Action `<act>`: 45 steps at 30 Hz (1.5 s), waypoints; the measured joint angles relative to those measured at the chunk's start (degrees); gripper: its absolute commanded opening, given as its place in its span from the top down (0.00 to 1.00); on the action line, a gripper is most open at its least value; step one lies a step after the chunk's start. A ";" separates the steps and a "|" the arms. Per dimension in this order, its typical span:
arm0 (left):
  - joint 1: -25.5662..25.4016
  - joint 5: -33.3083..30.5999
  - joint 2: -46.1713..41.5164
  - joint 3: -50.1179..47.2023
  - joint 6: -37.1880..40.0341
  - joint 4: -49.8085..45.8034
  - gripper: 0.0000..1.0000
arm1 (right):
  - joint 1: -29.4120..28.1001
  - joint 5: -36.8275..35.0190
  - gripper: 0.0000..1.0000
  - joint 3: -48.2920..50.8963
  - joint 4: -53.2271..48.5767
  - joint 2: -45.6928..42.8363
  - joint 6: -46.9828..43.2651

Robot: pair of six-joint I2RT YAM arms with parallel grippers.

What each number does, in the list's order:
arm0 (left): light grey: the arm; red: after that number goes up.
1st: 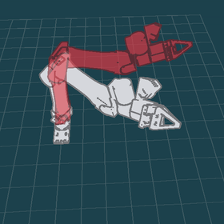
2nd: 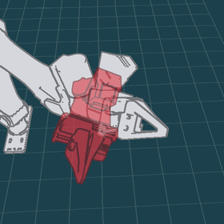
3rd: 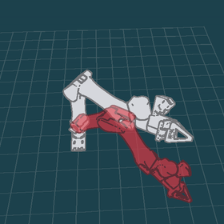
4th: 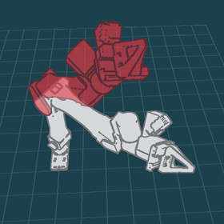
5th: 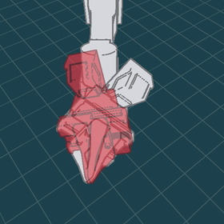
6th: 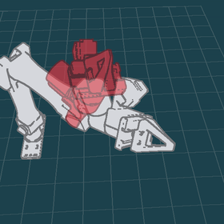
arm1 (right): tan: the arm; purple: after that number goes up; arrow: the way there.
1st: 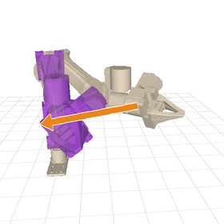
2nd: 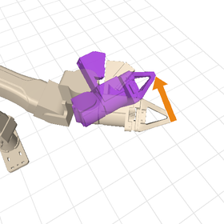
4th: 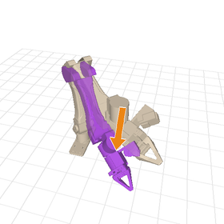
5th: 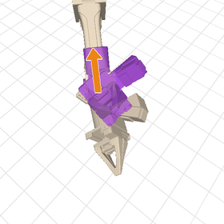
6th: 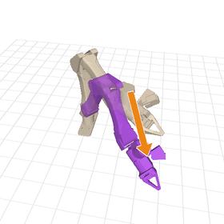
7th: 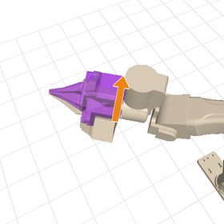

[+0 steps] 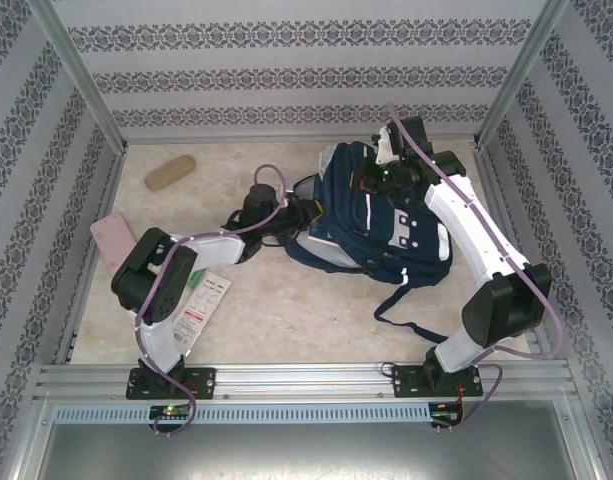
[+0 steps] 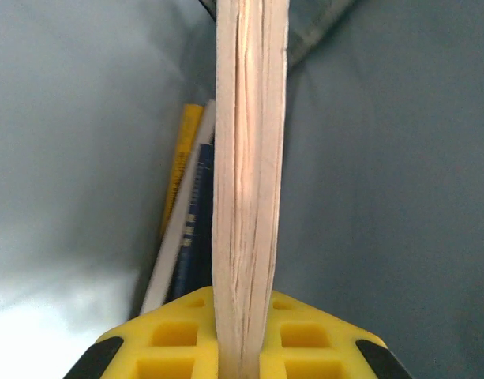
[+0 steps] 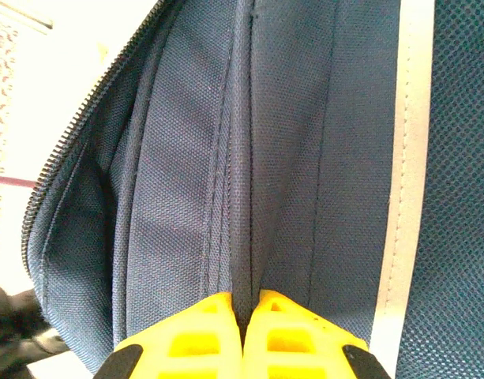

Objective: Pack the student bag
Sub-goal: Place the book in the student bag.

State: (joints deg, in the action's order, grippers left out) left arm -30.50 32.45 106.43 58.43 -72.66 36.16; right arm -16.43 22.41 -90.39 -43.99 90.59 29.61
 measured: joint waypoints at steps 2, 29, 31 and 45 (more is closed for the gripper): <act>-1.90 -0.04 2.75 2.75 -0.26 0.94 1.00 | 0.94 2.14 1.00 0.50 0.98 -0.55 1.40; -13.33 -7.54 17.42 26.03 9.22 -18.38 0.30 | 6.08 9.27 1.00 1.01 3.78 -1.18 6.97; -13.27 -8.55 15.23 24.68 10.45 -20.96 0.27 | 6.47 10.12 1.00 1.60 4.44 -1.38 6.97; -7.43 -14.84 -4.68 10.56 17.20 -37.22 0.19 | 6.08 15.72 1.00 5.70 8.22 -1.55 5.33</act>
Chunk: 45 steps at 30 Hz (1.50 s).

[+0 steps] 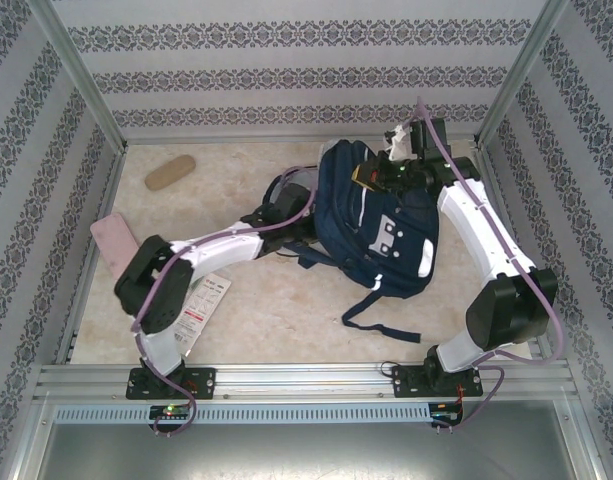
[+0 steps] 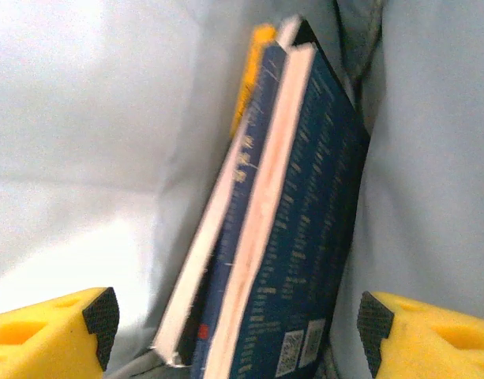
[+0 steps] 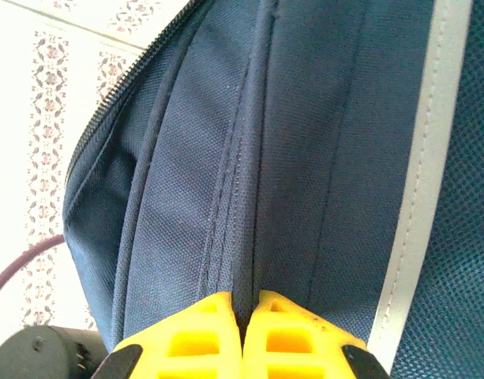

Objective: Pack the student bag
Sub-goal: Place the book in the student bag, then close the student bag at the middle-right of the table.

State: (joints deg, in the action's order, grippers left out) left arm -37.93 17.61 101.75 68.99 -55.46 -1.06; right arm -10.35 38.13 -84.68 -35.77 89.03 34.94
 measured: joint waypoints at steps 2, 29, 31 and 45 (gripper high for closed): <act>2.05 -1.20 -3.89 -2.51 0.85 -2.95 0.16 | -0.87 0.33 1.00 1.81 1.36 0.00 -0.72; 29.44 -6.97 -30.27 -17.70 10.12 -29.09 0.06 | -12.70 -18.84 0.92 -6.64 -5.27 13.42 -17.84; 32.83 -6.95 -30.27 -19.37 10.49 -30.25 0.06 | -12.79 -21.64 0.88 -8.44 -6.62 15.19 -19.23; 42.18 -8.96 -29.46 -25.16 11.69 -34.21 0.05 | -16.35 -27.87 0.44 -8.04 -6.34 12.87 -19.28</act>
State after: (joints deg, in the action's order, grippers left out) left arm 4.25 8.64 72.29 43.83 -43.77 -35.27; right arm -26.70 10.26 -92.73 -42.11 101.91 15.66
